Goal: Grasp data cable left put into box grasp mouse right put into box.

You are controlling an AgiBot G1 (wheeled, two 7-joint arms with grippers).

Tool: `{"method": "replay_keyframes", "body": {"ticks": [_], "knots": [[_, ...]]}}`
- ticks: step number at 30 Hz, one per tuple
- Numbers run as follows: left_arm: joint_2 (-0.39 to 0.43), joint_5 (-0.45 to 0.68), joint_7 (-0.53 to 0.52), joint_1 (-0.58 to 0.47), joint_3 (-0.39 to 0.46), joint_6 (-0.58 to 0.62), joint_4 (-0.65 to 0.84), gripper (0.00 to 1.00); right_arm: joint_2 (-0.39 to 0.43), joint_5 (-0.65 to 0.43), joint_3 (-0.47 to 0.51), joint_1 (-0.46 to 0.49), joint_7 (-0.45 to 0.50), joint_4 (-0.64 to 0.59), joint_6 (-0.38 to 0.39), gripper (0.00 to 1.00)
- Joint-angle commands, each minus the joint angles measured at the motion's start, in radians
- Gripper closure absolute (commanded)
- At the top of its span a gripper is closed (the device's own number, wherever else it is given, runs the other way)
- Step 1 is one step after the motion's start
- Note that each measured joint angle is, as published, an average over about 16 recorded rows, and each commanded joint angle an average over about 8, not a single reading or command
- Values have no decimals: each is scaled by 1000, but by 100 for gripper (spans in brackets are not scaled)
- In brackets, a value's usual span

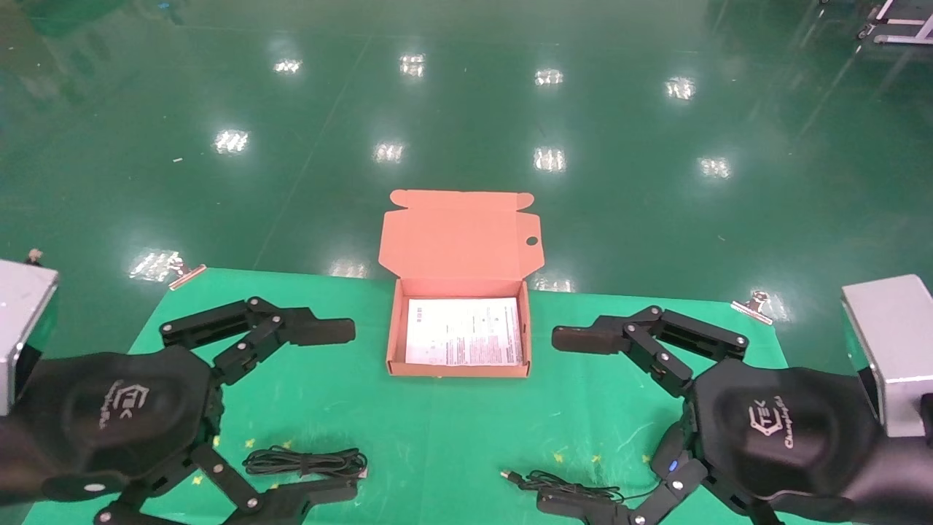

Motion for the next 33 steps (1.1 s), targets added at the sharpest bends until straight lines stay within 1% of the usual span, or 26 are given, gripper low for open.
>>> {"method": "replay_keyframes", "body": {"ticks": [1,27,30,33], "knots": [[0,0,0,0,0,0,0,0,0,0,0,0,0,0,0,0],[1,12,6,-5,6,1,4,0,2,-3,1,1,-5,1,-1,0],[-1,33,9,-10,14,10,15,0,10,-26,-3,9,-17,6,-6,0],[-1,72,7,-25,33,20,31,0,21,-80,-16,33,-39,19,-20,0]]}}
